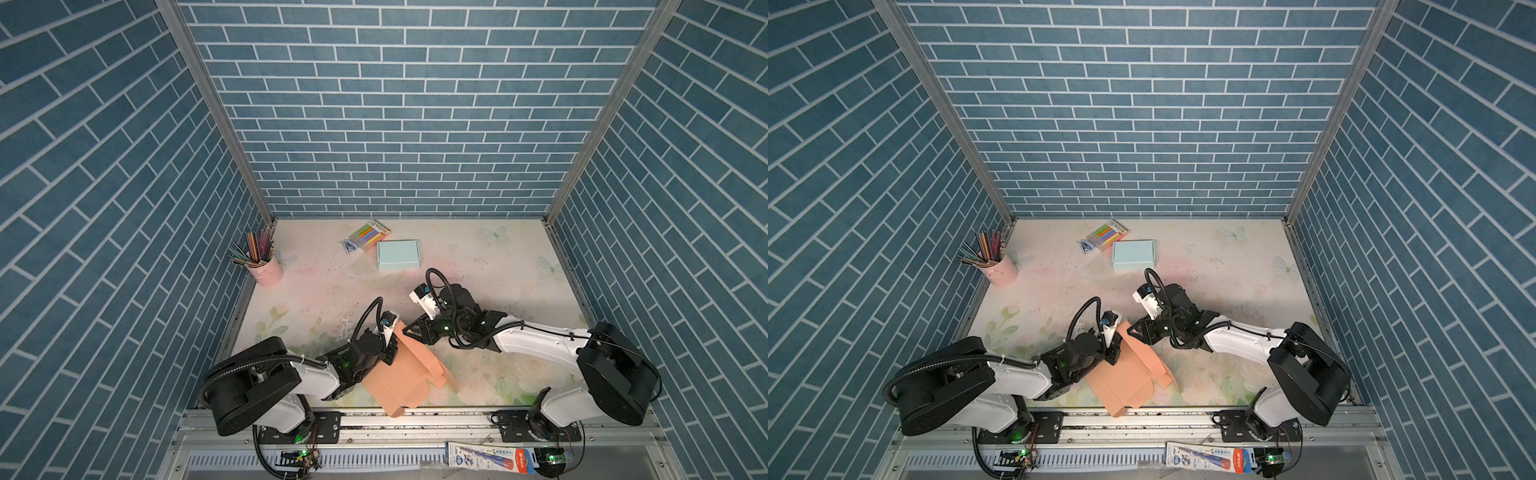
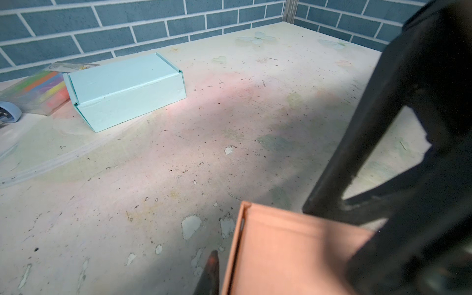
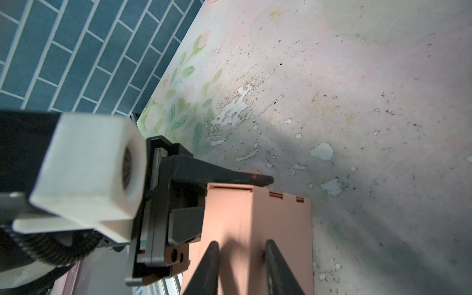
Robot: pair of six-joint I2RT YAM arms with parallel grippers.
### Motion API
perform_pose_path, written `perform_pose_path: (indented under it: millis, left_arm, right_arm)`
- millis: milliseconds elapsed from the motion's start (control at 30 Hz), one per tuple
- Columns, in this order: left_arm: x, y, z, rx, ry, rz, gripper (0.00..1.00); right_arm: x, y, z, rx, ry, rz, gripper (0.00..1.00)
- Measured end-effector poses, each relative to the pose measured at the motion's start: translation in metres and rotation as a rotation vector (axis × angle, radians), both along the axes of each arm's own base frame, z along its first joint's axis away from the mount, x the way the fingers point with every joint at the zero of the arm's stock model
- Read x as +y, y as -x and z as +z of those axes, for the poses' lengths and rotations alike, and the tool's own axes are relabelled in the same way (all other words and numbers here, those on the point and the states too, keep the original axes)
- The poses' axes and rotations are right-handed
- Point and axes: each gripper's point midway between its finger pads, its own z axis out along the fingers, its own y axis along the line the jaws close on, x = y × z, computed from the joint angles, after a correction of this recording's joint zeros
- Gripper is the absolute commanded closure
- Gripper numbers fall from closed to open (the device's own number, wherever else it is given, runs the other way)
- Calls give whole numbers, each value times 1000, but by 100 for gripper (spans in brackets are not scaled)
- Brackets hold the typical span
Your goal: Fold the paper box
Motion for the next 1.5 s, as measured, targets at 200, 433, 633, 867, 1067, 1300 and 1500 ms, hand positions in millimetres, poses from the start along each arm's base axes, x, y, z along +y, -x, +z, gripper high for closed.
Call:
perform_pose_path:
  millis: [200,433,633,867,1067,1300,1500]
  left_arm:
    - [1,1,-6,8,-6,1,74]
    - [1,0,-18,22,-25,1,75]
    - [1,1,-30,38,-42,4,85]
    - [-2,1,-29,37,-30,-3,92]
    - [-4,2,-24,33,-19,-9,92]
    - [-5,3,-18,25,-1,-12,84]
    - [-7,4,-18,31,7,-16,84]
  right_arm:
    - [-2,0,0,-2,7,-7,65]
    - [-2,-2,-1,8,10,-25,65]
    - [-4,-2,0,8,10,-33,66]
    - [-9,1,3,4,2,-44,66]
    - [-18,0,21,1,-42,-71,63]
    - [-25,-6,43,-26,-88,-97,61]
    - [-27,-6,32,-1,-60,-101,62]
